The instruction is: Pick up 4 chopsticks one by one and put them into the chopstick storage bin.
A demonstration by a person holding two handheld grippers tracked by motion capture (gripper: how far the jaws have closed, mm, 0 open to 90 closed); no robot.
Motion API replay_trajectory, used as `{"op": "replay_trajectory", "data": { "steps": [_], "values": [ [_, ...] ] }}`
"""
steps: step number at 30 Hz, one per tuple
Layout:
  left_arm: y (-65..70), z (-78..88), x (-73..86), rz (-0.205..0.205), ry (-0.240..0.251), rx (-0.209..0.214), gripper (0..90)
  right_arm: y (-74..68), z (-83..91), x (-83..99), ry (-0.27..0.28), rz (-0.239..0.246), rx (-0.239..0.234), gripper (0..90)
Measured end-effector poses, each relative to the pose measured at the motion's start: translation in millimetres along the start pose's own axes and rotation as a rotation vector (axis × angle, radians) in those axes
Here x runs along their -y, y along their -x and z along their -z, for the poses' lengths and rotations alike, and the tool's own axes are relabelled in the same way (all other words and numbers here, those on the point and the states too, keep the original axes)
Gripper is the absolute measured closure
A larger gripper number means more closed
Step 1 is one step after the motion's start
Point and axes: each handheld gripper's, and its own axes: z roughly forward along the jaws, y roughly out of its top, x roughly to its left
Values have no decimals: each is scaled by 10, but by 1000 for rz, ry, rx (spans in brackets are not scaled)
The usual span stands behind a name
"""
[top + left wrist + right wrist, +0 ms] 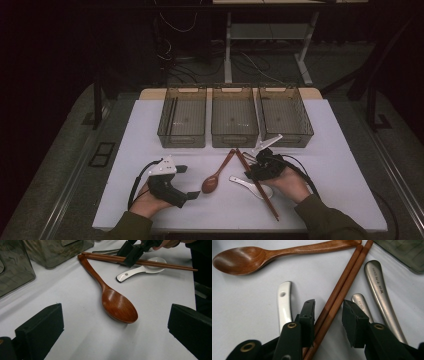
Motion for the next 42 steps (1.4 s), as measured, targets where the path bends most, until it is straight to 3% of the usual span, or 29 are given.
{"op": "replay_trajectory", "data": {
  "steps": [16, 35, 42],
  "values": [
    [-2, 5, -1, -2, 2, -1, 0, 4, 11, -6, 3, 1, 1, 816],
    [-3, 8, 0, -1, 4, 0, 0, 95, 135, 24, 9, 1, 1, 831],
    [-3, 9, 0, 0, 4, -1, 0, 148, 152, 97, -6, 43, -25, 830]
  ]
}}
